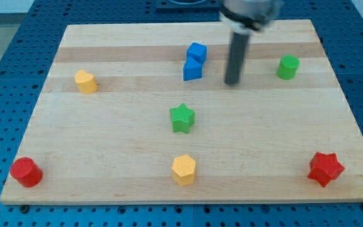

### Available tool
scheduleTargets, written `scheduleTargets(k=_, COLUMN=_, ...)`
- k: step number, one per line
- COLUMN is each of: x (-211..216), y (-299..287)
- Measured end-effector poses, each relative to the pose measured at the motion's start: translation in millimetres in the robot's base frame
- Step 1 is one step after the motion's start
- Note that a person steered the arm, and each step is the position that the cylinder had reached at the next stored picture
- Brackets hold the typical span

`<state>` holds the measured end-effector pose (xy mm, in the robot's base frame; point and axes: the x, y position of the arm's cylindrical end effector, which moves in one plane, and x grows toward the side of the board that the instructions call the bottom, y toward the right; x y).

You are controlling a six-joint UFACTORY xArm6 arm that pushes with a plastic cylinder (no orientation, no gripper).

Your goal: Move your arm towards yellow heart

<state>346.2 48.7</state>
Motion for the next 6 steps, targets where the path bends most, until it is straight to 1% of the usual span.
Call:
scheduleTargets(k=1, x=33.3, y=-91.9)
scheduleTargets(k=2, x=21.3, y=16.2)
scheduleTargets(k=3, x=-96.1, y=5.0)
scheduleTargets(k=4, x=-128.0, y=21.3)
scheduleTargets(k=5, x=-150.9, y=-51.9)
scheduleTargets(k=6, x=-127.1, y=-203.4)
